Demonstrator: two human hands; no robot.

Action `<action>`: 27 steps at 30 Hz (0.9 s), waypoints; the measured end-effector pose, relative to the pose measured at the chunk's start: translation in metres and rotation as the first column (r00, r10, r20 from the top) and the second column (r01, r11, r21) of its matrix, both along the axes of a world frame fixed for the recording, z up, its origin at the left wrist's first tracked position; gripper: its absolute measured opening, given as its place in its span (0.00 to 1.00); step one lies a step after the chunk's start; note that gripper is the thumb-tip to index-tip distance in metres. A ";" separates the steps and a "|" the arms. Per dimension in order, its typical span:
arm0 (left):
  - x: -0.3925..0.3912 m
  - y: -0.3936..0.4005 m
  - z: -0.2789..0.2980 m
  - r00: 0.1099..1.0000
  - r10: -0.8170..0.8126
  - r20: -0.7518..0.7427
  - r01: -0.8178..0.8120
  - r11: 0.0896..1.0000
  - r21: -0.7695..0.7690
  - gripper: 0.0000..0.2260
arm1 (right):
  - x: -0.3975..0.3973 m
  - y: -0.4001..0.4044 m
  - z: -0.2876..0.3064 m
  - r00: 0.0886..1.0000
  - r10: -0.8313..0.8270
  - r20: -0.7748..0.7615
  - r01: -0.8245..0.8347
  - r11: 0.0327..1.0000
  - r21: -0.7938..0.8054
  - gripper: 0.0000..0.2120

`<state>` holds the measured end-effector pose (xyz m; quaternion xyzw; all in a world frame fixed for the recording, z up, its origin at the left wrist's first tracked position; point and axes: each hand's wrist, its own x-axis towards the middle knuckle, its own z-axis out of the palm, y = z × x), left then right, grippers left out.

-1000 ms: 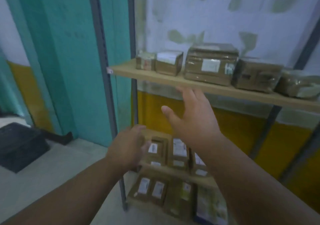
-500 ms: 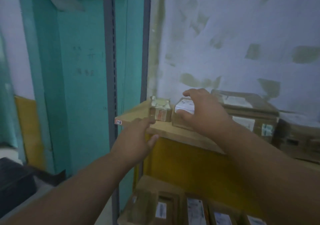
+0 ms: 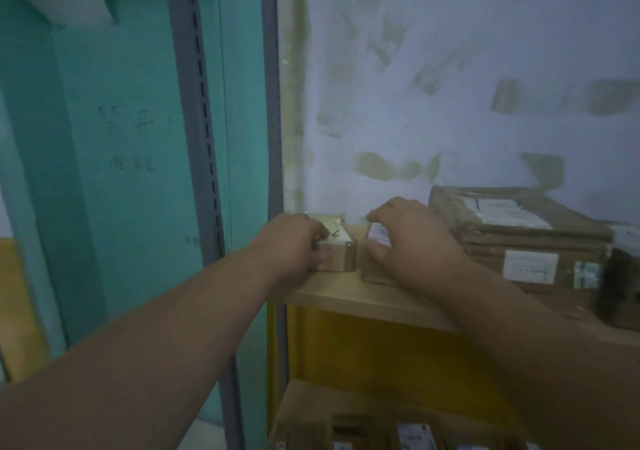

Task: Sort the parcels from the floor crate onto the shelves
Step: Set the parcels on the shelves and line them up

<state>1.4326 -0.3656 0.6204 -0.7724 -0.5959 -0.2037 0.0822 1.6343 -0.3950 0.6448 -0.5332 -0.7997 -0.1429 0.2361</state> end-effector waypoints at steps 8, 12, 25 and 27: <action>-0.050 -0.018 -0.004 0.990 -0.137 -0.047 0.139 0.989 0.042 0.18 | -0.053 -0.001 -0.010 0.992 0.016 0.128 -0.012 0.999 -0.034 0.18; -0.070 -0.024 -0.009 0.989 -0.145 -0.024 0.147 0.982 0.121 0.11 | -0.078 0.000 -0.018 0.988 -0.023 0.154 0.029 0.999 -0.033 0.12; -0.077 -0.019 -0.010 0.984 -0.073 -0.160 0.110 0.966 0.234 0.06 | -0.096 -0.002 -0.025 0.988 -0.098 0.122 0.102 0.994 -0.029 0.18; -0.077 -0.022 -0.015 0.976 -0.092 -0.196 0.157 0.924 0.349 0.07 | -0.086 -0.015 -0.023 0.991 -0.120 0.062 0.120 0.993 -0.005 0.21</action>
